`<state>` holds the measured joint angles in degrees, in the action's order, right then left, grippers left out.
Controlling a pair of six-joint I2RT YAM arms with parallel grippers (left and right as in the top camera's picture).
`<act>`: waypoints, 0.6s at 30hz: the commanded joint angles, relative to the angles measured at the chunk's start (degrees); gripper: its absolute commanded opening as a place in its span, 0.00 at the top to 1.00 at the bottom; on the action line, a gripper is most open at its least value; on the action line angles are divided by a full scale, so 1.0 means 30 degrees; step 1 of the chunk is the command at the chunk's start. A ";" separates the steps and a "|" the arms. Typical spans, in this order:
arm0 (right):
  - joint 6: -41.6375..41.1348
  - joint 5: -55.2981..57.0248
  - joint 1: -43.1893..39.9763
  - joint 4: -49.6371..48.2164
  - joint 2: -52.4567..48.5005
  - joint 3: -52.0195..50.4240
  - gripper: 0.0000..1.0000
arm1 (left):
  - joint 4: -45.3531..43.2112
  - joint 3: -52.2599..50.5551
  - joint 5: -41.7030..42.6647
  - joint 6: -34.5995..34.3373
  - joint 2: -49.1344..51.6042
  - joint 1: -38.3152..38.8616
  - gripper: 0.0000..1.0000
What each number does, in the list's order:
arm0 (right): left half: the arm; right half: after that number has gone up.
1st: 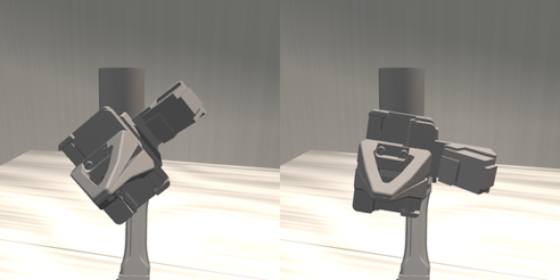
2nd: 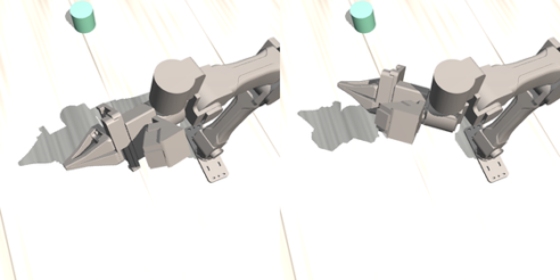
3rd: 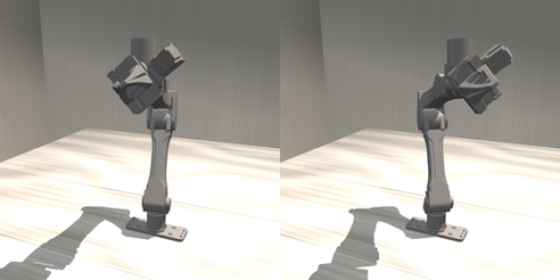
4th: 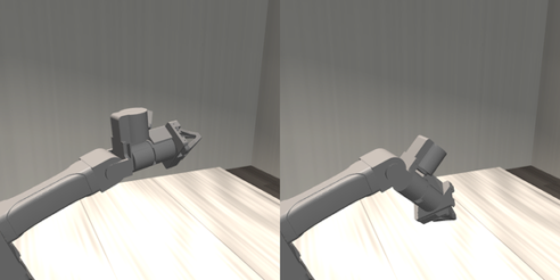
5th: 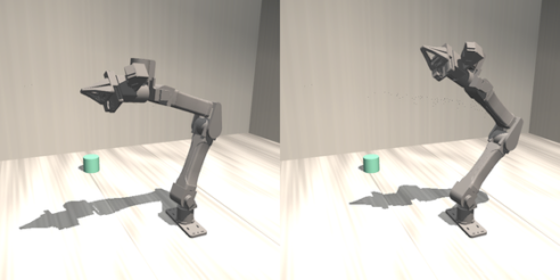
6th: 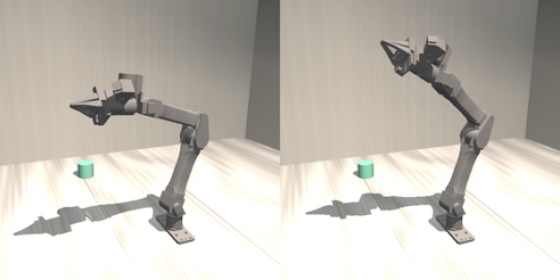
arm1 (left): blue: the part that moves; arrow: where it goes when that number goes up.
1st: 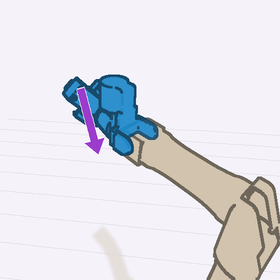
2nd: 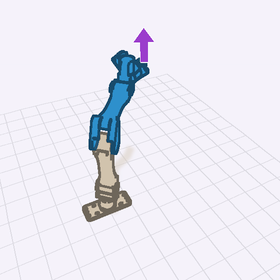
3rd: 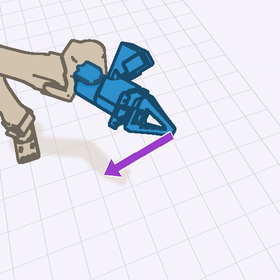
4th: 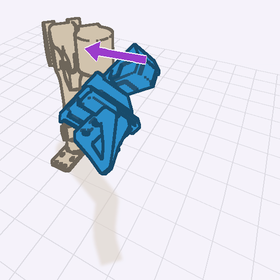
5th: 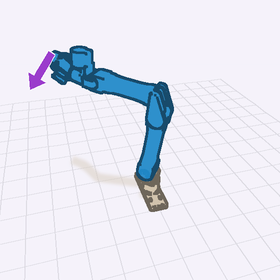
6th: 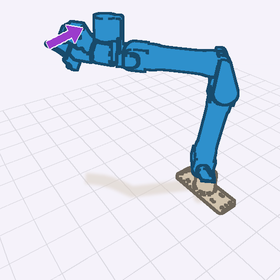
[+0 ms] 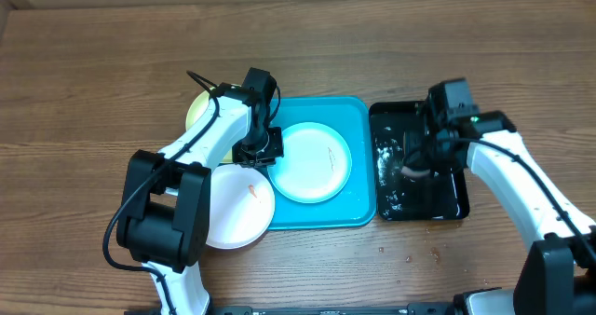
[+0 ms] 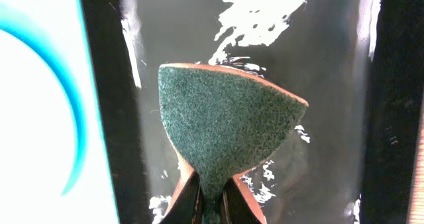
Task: Clean dirty plates on tray and stack at the side
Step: 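Lift the green sponge with the right gripper, holding the white plate with left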
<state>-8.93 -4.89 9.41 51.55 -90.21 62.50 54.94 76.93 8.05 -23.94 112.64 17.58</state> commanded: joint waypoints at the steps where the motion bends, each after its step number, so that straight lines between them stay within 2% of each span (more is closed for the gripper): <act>1: 0.0146 0.0117 -0.0015 0.0466 0.0466 0.0925 0.96 | -0.0044 0.0328 -0.0197 -0.0255 0.0197 0.0022 0.85; 2: 0.0146 0.0117 -0.0015 0.0539 0.0459 0.0925 0.96 | -0.0036 0.0328 -0.0204 -0.0255 0.0197 0.0022 0.86; 5: 0.0160 0.0117 -0.0015 0.0583 0.0459 0.0911 0.96 | -0.0080 0.0328 -0.0197 -0.0335 0.0197 0.0022 0.96; 7: 0.0386 0.0117 -0.0015 0.0561 0.0459 0.0911 0.96 | -0.0131 0.0328 -0.0197 -0.0503 0.0197 0.0022 0.96; 13: 0.0474 0.0372 -0.0015 0.0641 0.0459 0.0947 0.96 | -0.0117 0.0321 -0.0175 -0.1239 0.0197 0.0036 0.96; 16: 0.0495 0.0313 -0.0015 0.0670 0.0459 0.0940 0.96 | -0.0117 0.0321 -0.0182 -0.1326 0.0197 0.0036 0.86; 18: 0.0495 0.0233 -0.0015 0.0729 0.0459 0.0940 0.96 | -0.0109 0.0299 -0.0189 -0.1319 0.0197 0.0036 0.86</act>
<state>-7.86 -4.25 9.41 53.69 -90.06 64.38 54.68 76.93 7.88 -26.70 112.64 17.58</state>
